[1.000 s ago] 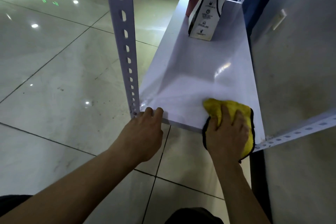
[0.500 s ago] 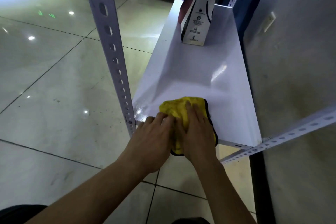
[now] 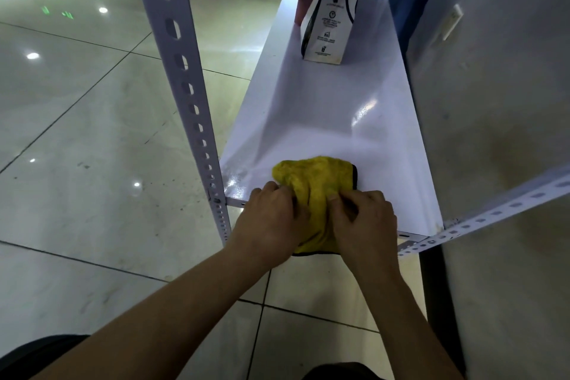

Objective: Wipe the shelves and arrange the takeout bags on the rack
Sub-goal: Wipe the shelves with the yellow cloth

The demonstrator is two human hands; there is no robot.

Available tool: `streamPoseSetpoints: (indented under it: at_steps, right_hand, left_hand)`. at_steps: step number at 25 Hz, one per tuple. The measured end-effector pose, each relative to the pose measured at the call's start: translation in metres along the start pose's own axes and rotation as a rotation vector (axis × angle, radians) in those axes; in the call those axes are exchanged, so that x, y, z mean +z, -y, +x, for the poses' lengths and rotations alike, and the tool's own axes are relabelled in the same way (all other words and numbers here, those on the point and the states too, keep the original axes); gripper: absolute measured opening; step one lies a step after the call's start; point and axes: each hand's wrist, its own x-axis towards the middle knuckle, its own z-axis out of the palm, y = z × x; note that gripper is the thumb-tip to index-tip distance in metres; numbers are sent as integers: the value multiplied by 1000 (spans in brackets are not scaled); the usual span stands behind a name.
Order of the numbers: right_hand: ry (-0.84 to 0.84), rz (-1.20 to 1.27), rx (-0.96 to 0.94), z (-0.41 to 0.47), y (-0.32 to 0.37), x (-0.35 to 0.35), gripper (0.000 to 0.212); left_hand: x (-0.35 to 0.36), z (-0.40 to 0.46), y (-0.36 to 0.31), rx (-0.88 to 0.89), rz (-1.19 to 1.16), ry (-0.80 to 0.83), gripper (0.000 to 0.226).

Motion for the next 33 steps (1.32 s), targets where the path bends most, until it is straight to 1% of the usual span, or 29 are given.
streamPoseSetpoints:
  at_steps: [3, 5, 8, 12, 15, 19, 21, 22, 26, 27, 29, 30, 31, 33]
  right_hand:
    - [58, 140, 34, 0, 3, 1, 33]
    - [112, 244, 82, -3, 8, 4, 28]
    - [154, 449, 156, -15, 17, -3, 16]
    - [169, 558, 238, -40, 30, -40, 11]
    - [240, 599, 269, -66, 50, -80, 17]
    - [338, 582, 318, -98, 79, -139, 32]
    - [408, 573, 303, -110, 95, -167, 40]
    - [438, 576, 295, -115, 103, -180, 41]
    - [512, 589, 259, -127, 141, -244, 34]
    - [514, 570, 250, -128, 150, -260, 32]
    - [493, 537, 226, -131, 167, -296, 21]
    - [485, 532, 217, -133, 175, -312, 15]
    - [475, 523, 211, -134, 185, -330, 13]
    - [451, 517, 212, -134, 206, -369, 19]
  left_hand:
    - [6, 8, 0, -121, -239, -9, 35]
    - [2, 7, -1, -245, -389, -10, 38]
    - [-9, -2, -8, -378, -556, -10, 27]
    - [-37, -47, -30, -497, -783, -14, 38]
    - [-67, -95, -52, -624, -933, -40, 47]
    - [-115, -149, -87, -706, -983, -65, 46]
    - [-143, -169, -106, -734, -978, -98, 46]
    - [-156, -176, -116, -742, -979, -103, 47]
    - [-211, -205, -158, -786, -991, -110, 47]
    - [-225, -212, -168, -789, -975, -110, 44]
    - [-255, -222, -190, -768, -932, -126, 37]
    - [-270, -226, -201, -756, -921, -145, 39]
    - [-286, -229, -213, -733, -910, -164, 45]
    - [-321, -233, -238, -618, -854, -180, 54]
